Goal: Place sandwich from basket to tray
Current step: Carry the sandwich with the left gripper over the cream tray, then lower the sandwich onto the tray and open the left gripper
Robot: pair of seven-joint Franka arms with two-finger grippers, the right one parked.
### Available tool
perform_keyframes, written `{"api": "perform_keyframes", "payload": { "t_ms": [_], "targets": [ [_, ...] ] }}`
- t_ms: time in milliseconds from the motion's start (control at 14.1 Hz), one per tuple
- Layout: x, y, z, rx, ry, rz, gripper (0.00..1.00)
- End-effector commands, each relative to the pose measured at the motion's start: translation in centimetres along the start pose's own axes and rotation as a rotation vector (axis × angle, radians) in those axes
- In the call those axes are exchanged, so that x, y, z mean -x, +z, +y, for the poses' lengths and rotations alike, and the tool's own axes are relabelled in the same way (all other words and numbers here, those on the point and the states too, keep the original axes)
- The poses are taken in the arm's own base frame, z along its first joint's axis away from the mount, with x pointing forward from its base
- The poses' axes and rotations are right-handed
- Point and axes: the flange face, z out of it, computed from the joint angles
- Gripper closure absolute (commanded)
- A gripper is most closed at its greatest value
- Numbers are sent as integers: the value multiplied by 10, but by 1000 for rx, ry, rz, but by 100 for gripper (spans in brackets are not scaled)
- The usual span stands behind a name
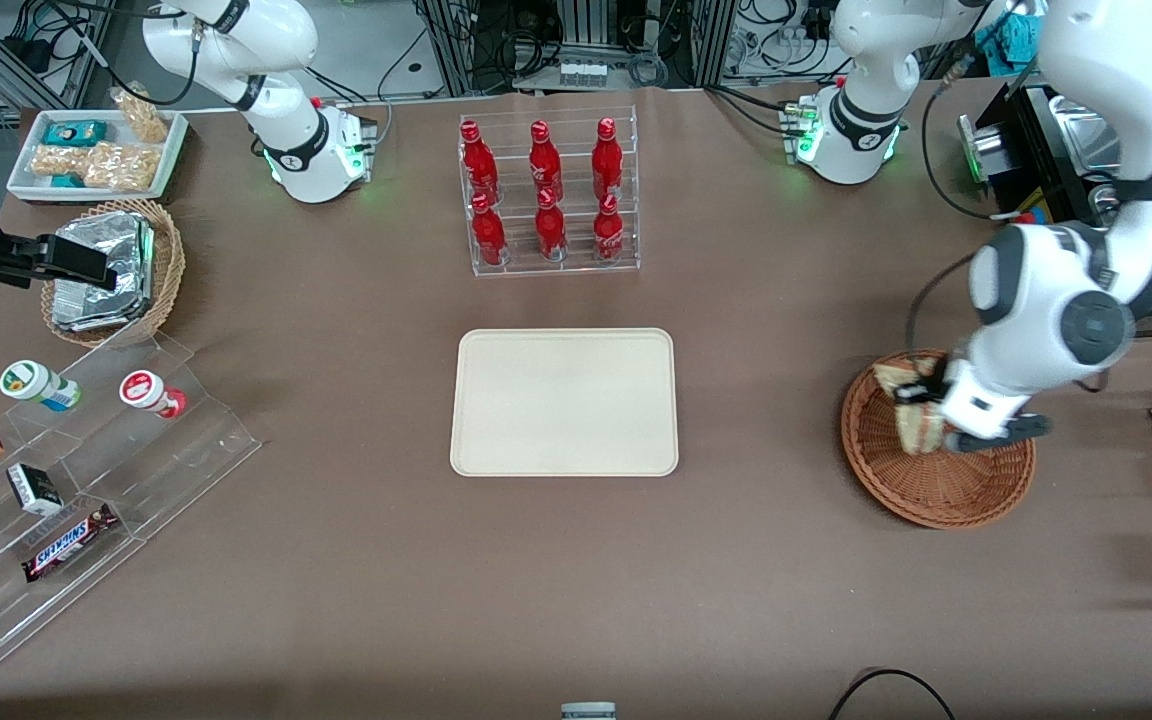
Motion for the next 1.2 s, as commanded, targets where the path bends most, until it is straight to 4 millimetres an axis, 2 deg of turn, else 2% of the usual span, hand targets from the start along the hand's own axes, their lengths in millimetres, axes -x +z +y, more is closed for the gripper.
{"api": "perform_keyframes", "payload": {
  "t_ms": [0, 142, 283, 354, 637, 779, 850, 920, 991, 1062, 1133],
  "targets": [
    [26, -1, 76, -19, 107, -9, 91],
    [44, 5, 149, -16, 207, -20, 90],
    [60, 19, 202, -10, 256, -44, 90],
    [73, 28, 237, -8, 244, -51, 90],
    [103, 64, 362, 25, 180, -56, 89],
    [111, 82, 403, 27, 147, -44, 88],
    [112, 86, 416, 15, 119, -14, 88],
    [112, 91, 427, 2, 90, 19, 87],
    [106, 102, 430, -7, 68, 30, 87],
    [110, 116, 439, -15, 68, 30, 87],
    [113, 120, 447, -15, 70, 37, 86]
  ]
}}
